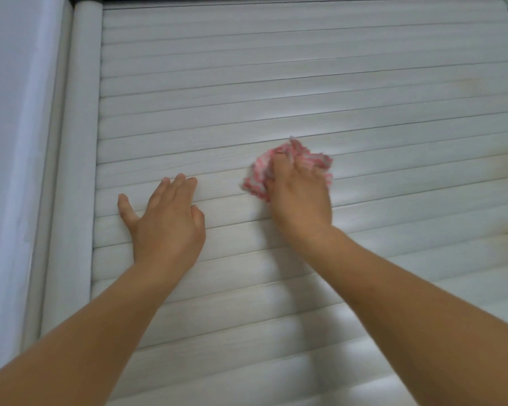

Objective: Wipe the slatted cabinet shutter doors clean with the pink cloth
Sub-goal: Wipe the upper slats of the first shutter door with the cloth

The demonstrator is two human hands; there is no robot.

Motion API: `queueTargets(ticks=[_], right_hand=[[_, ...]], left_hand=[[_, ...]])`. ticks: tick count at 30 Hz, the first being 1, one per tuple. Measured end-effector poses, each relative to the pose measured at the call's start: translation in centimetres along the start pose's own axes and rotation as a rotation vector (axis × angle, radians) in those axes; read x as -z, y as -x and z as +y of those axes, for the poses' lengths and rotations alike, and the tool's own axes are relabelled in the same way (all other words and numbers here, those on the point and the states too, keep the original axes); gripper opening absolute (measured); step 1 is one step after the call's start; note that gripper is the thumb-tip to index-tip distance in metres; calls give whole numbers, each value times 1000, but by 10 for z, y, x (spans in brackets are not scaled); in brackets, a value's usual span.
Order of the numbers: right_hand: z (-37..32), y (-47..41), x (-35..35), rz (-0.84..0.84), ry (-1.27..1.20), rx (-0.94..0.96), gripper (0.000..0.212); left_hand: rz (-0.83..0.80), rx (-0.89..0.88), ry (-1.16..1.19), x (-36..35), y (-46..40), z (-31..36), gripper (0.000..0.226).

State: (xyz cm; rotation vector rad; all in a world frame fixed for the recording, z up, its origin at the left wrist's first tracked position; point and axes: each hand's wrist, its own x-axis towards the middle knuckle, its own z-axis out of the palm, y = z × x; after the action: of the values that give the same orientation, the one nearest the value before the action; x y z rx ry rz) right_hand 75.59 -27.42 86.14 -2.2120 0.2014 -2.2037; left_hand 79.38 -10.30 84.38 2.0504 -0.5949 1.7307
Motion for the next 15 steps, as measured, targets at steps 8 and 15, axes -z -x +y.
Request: queueTargets(ticks=[8, 15], right_hand=[[-38, 0, 3, -56, 96, 285, 42], [27, -19, 27, -63, 174, 174, 22]], left_hand=[[89, 11, 153, 1, 2, -7, 45], [70, -16, 76, -1, 3, -10, 43]])
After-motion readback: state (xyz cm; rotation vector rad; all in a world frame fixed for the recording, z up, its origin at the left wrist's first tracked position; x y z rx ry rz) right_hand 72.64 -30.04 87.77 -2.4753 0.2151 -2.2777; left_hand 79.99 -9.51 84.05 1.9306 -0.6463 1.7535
